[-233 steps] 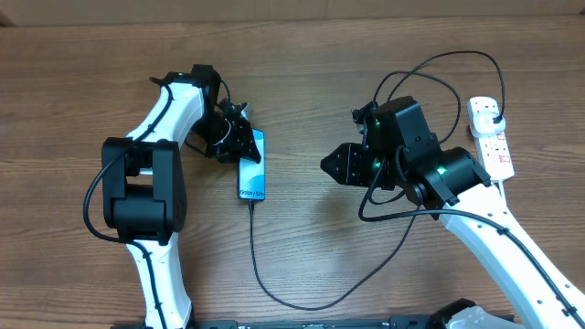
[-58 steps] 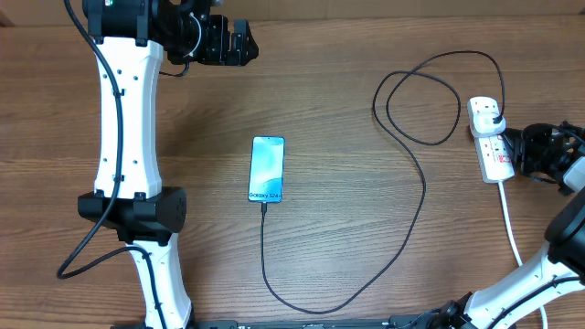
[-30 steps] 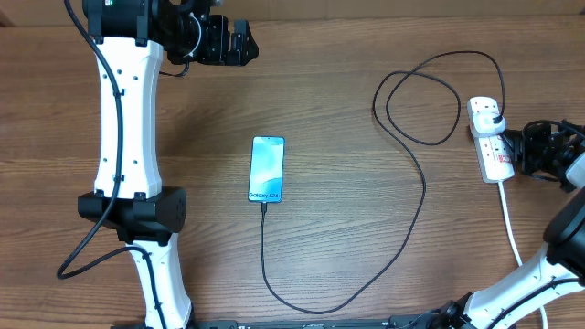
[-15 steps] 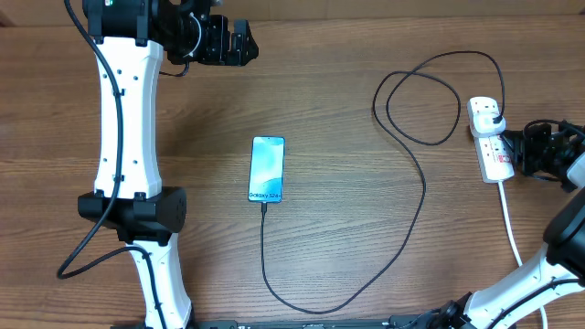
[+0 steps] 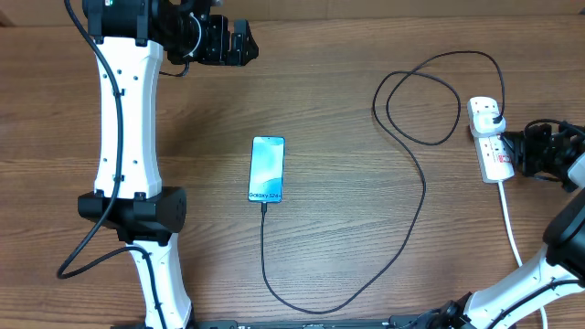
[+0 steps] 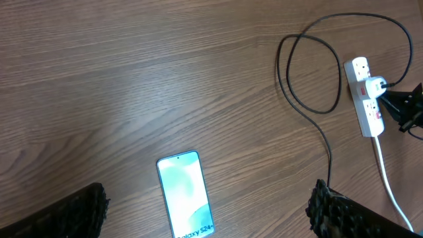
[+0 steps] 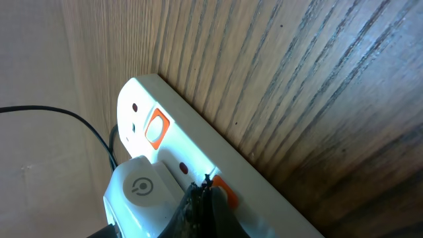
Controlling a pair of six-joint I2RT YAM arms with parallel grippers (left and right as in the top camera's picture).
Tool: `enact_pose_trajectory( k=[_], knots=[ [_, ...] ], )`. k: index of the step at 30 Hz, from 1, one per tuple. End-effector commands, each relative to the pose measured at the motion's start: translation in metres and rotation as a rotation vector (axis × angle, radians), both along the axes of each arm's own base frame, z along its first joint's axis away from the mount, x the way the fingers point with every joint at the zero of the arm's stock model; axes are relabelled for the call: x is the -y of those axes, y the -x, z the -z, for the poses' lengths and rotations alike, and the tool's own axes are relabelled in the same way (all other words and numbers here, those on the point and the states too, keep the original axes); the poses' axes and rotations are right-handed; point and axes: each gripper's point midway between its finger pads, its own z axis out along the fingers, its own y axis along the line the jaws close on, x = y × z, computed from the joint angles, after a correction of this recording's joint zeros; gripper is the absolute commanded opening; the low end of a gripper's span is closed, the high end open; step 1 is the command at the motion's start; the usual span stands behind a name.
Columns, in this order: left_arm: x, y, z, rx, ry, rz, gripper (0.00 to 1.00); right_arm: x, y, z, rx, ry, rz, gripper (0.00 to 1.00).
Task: Plug charger to phone and switch on socket
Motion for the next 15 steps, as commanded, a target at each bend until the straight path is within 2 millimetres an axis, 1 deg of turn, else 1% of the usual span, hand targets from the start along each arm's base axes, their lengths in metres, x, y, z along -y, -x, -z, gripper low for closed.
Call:
enact_pose_trajectory(
  k=[1,15],
  knots=[
    [-0.003,0.003,-0.015,0.040,0.001,-0.004,1.00,-0.036,0.014,0.034,-0.115,-0.043,-0.053,0.04],
    [-0.003,0.003,-0.015,0.040,0.001,-0.004,1.00,-0.048,0.012,0.036,-0.130,-0.048,-0.080,0.04]
  ],
)
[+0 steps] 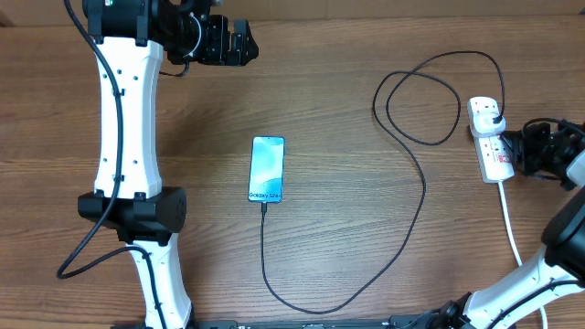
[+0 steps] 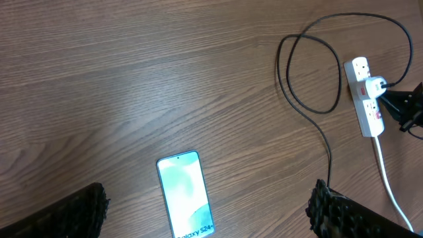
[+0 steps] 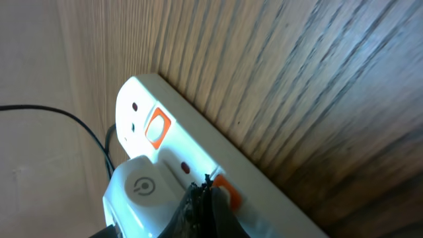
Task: Plug charger to phone and switch on socket
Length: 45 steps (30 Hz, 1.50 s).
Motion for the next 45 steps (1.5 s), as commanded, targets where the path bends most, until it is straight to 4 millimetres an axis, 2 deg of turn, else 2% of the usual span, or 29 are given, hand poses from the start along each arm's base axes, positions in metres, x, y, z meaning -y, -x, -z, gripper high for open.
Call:
enact_pose_trajectory(
  k=[1,9,12,15,18,22,23,28,31,36,41,45],
  knots=[
    [-0.003,0.003,-0.015,0.039,0.001,-0.005,0.99,-0.047,0.013,0.036,-0.119,-0.068,-0.076,0.04],
    [-0.003,0.003,-0.015,0.039,0.001,-0.005,1.00,-0.052,0.013,0.038,-0.135,-0.060,-0.086,0.04],
    [-0.003,0.003,-0.015,0.039,0.001,-0.005,1.00,-0.043,0.016,0.042,-0.154,-0.032,-0.061,0.04],
    [-0.003,0.003,-0.015,0.039,0.001,-0.005,1.00,-0.027,0.018,0.036,-0.140,-0.040,-0.029,0.04],
    [-0.003,0.003,-0.015,0.039,0.001,-0.005,1.00,-0.009,0.018,0.017,-0.108,-0.065,0.004,0.04],
    [-0.003,0.003,-0.015,0.039,0.001,-0.005,0.99,0.021,0.023,-0.022,-0.068,-0.069,0.060,0.04],
    [-0.003,0.003,-0.015,0.039,0.001,-0.005,1.00,0.028,0.025,-0.038,-0.047,-0.051,0.061,0.04],
    [-0.003,0.003,-0.015,0.039,0.001,-0.005,1.00,0.038,0.033,-0.094,0.040,0.016,0.042,0.04],
    [-0.003,0.003,-0.015,0.039,0.001,-0.005,1.00,0.029,0.034,-0.132,0.113,0.063,-0.003,0.04],
    [-0.003,0.003,-0.015,0.039,0.001,-0.005,1.00,-0.005,0.034,-0.182,0.200,0.164,-0.107,0.04],
    [-0.003,0.003,-0.015,0.039,0.001,-0.005,1.00,-0.060,0.039,-0.228,0.291,0.276,-0.273,0.04],
    [-0.003,0.003,-0.015,0.039,0.001,-0.005,1.00,-0.108,0.054,-0.245,0.299,0.366,-0.415,0.04]
  ],
)
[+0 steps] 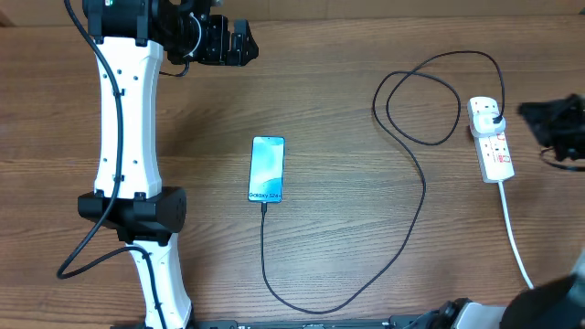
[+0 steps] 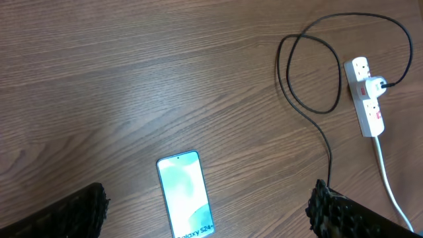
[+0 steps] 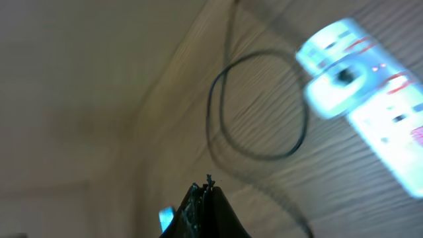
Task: Plug charger to phone and switch on socket
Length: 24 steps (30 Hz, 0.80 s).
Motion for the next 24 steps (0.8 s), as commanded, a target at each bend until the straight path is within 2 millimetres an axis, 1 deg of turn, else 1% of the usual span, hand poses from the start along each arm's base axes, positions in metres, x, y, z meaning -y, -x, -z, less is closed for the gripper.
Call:
enact_pose_trajectory(
  k=[1,4,6,10,11,13,14,16,17,19,24],
  knots=[
    [-0.003,0.003,-0.015,0.040,0.001,-0.004,1.00,-0.038,0.011,-0.030,0.071,0.164,-0.138,0.04],
    [-0.003,0.003,-0.015,0.040,0.001,-0.004,1.00,-0.075,0.024,-0.043,0.098,0.213,-0.244,0.04],
    [-0.003,0.003,-0.015,0.040,0.001,-0.004,1.00,-0.101,0.038,-0.051,0.109,0.236,-0.312,0.04],
    [-0.003,0.003,-0.015,0.040,0.001,-0.004,1.00,-0.138,0.068,-0.059,0.099,0.266,-0.400,0.05],
    [-0.003,0.003,-0.015,0.040,0.001,-0.004,1.00,-0.147,0.075,-0.061,0.101,0.270,-0.424,0.08],
    [-0.003,0.003,-0.015,0.040,0.001,-0.004,1.00,-0.159,0.086,-0.064,0.109,0.270,-0.463,0.19],
    [-0.003,0.003,-0.015,0.040,0.001,-0.004,1.00,-0.164,0.091,-0.065,0.110,0.272,-0.479,0.29],
    [-0.003,0.003,-0.015,0.040,0.001,-0.004,1.00,-0.168,0.097,-0.064,0.099,0.275,-0.489,0.66],
    [-0.003,0.003,-0.015,0.040,0.001,-0.004,1.00,-0.167,0.101,-0.062,0.084,0.276,-0.486,1.00],
    [-0.003,0.003,-0.015,0.040,0.001,-0.004,1.00,-0.167,0.107,-0.057,0.046,0.267,-0.488,1.00],
    [-0.003,0.003,-0.015,0.040,0.001,-0.004,1.00,-0.167,0.110,-0.054,0.027,0.259,-0.490,1.00]
  ],
)
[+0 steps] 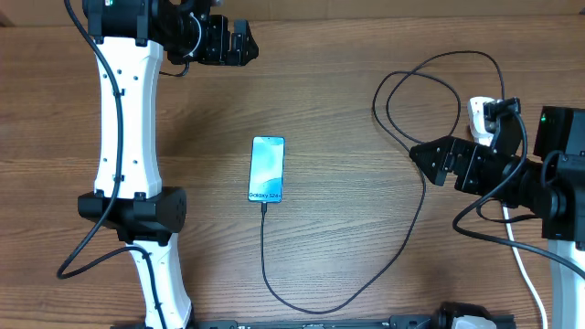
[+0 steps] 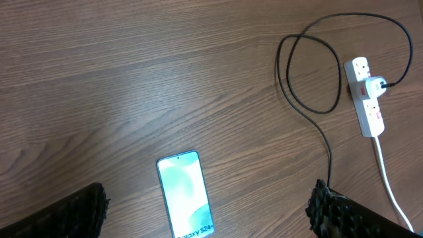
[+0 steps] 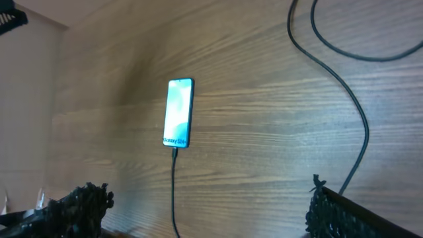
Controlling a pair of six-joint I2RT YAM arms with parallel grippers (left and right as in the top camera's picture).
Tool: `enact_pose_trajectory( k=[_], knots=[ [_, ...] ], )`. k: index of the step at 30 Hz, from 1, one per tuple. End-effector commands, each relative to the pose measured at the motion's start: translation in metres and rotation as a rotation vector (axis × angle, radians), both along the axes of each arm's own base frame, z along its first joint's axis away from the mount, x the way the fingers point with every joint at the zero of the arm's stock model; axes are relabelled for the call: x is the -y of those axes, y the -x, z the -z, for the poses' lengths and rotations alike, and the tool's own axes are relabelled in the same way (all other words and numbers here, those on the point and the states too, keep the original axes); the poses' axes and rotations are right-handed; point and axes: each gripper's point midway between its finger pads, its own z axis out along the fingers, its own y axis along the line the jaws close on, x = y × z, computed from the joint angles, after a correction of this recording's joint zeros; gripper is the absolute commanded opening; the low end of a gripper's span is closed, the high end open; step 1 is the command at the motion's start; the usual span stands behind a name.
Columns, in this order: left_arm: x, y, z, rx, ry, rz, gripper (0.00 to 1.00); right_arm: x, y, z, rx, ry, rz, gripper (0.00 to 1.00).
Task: Plug charger to phone and switch on socket
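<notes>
The phone (image 1: 267,169) lies screen-up and lit in the middle of the table, with the black charger cable (image 1: 263,238) plugged into its lower end. The cable loops right to the white charger plug (image 2: 375,84) on the white power strip (image 2: 365,99). From overhead, only the strip's top end (image 1: 477,111) shows past my right arm. My right gripper (image 1: 430,164) hovers open just left of the strip, holding nothing, its camera showing the phone (image 3: 179,112). My left gripper (image 2: 208,218) is open, high at the table's far left, above the phone (image 2: 186,195).
The cable's big loop (image 1: 420,96) lies on the wood left of the strip. The strip's white cord (image 1: 516,251) runs toward the front right edge. My left arm's white column (image 1: 123,119) stands at the left.
My right gripper was shut at the right edge beyond the strip. Now it is open, left of the strip and looking across at the phone. The left arm, phone and cable have not moved.
My right gripper was shut with its tip at the strip's orange switch next to the charger plug, and stood the same half a second later. Then it was clear of the strip at the right edge. Now it is open over the table. The phone stayed plugged and lit throughout.
</notes>
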Motion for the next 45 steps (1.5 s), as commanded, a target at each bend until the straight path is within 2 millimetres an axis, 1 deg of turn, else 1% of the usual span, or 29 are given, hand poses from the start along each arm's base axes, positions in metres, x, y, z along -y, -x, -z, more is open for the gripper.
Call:
enact_pose_trajectory(
  k=[1,11,14,17,23,27,30,40,45],
  knots=[
    [-0.003,0.003,-0.015,0.040,0.001,-0.004,1.00,0.001,-0.001,-0.007,0.030,0.020,-0.003,1.00],
    [-0.003,0.003,-0.015,0.040,0.001,-0.004,1.00,0.003,-0.002,-0.006,0.028,0.033,0.006,1.00],
    [-0.003,0.003,-0.015,0.040,0.001,-0.004,1.00,0.004,-0.005,-0.008,0.047,0.038,0.007,1.00],
    [-0.003,0.003,-0.015,0.040,0.001,-0.004,1.00,0.008,-0.013,-0.013,0.093,0.063,0.018,1.00],
    [-0.003,0.003,-0.015,0.040,0.001,-0.004,1.00,0.009,-0.025,-0.025,0.243,0.184,0.031,1.00],
    [-0.003,0.003,-0.015,0.040,0.001,-0.004,1.00,0.009,-0.025,-0.030,0.335,0.248,0.049,1.00],
    [-0.003,0.003,-0.015,0.040,0.001,-0.004,1.00,0.010,-0.021,-0.031,0.401,0.267,0.065,1.00],
    [-0.003,0.003,-0.015,0.039,0.001,-0.003,1.00,0.016,-0.003,-0.011,0.612,0.271,0.119,1.00],
    [-0.003,0.003,-0.015,0.039,0.001,-0.003,1.00,0.016,0.009,0.009,0.696,0.264,0.133,1.00]
  ],
)
